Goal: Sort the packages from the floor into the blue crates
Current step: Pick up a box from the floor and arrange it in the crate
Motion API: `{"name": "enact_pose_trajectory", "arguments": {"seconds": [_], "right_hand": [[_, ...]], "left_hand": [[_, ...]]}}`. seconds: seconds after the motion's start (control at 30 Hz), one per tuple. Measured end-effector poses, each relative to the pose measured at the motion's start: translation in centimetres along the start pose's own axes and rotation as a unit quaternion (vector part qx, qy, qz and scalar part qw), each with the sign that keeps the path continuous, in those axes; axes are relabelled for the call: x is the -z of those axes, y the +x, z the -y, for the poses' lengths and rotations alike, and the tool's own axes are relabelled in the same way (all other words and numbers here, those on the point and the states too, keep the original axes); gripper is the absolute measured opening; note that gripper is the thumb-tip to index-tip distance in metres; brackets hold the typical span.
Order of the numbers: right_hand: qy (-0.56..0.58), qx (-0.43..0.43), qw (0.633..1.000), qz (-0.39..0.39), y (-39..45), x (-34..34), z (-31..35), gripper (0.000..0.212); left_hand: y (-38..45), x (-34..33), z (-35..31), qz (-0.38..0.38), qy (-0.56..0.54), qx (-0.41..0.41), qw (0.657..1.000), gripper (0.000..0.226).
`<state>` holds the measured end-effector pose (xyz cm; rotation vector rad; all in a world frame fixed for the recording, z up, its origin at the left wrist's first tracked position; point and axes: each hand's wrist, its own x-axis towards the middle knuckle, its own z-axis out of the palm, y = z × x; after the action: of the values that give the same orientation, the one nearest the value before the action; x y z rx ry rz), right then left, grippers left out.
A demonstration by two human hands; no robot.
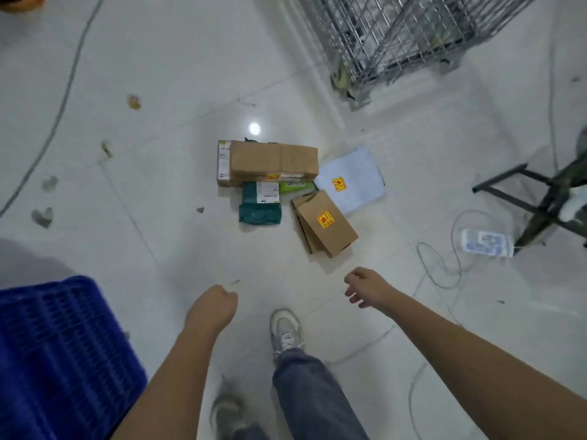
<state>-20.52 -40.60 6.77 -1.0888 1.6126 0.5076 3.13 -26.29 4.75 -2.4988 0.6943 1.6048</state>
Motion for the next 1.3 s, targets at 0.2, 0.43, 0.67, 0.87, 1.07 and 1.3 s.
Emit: {"name": "enact_pose_trajectory", "arguments": {"seconds": [0.2,0.43,0.67,0.87,1.07,1.3], "right_hand": [[0.056,-0.035,0.998,-0.011,4.2,2.0,-0.7,0.025],[0.155,-0.074,0.985,-0.006,8.4,0.4,-0.8,0.027],[0.233,-0.099,0.966,-0.057,14.9,-2.1,-1.0,0.018],[0.261,-0.129,0.950,-0.115,21.1,-2.6,-2.5,0.042],[0.325,-0.155,0.925,-0.121,27.5,-0.7,-4.5,0.056],[0.431,-0.189,0.880,-0.066,32.8,0.0,-5.3,0.054]], "left_hand": [[4.7,-2.5,-5.3,0.025,0.126,-0.080,0.988,0.030],[12.0,-2.5,-11.1,0.048,0.229,-0.126,0.964,0.033],[19.6,-2.5,-15.7,-0.004,0.283,-0.180,0.942,0.028],[26.1,-5.0,-18.2,0.033,0.282,-0.177,0.942,0.030],[30.6,-8.1,-21.7,0.042,0.216,-0.217,0.951,0.039],[34.5,-10.9,-23.9,0.058,0.146,-0.165,0.974,0.027]]}}
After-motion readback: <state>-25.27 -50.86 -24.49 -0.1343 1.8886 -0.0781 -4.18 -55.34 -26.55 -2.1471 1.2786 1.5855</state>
